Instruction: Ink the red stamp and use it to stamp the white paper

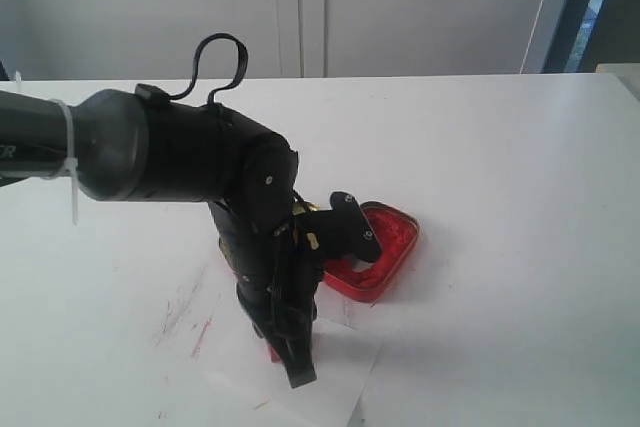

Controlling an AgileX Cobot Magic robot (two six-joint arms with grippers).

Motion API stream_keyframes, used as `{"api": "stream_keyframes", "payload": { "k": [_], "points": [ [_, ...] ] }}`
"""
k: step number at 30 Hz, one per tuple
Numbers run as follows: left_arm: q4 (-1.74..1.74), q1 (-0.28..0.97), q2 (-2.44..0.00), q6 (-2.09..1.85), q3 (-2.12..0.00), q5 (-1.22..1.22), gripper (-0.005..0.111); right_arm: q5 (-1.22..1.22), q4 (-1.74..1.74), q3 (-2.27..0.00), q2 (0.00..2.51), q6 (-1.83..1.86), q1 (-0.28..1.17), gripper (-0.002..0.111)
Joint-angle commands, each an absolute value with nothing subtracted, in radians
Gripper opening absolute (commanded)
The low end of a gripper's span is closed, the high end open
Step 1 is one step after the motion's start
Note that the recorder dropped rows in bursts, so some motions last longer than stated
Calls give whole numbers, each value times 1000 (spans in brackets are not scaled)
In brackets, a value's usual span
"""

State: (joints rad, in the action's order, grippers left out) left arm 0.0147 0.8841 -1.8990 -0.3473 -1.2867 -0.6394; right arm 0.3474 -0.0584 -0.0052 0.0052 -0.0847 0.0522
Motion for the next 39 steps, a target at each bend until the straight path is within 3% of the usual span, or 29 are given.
{"api": "stream_keyframes", "payload": {
  "k": [1, 12, 39],
  "points": [
    [0, 890, -1911, -337, -1281, -651, 0, 341, -52, 0, 0, -86, 49, 0],
    [-38, 894, -1913, -337, -1281, -660, 0, 341, -52, 0, 0, -86, 49, 0],
    [-424, 1067, -1913, -100, -1281, -725, 0, 341, -52, 0, 0, -86, 49, 0]
  ]
}}
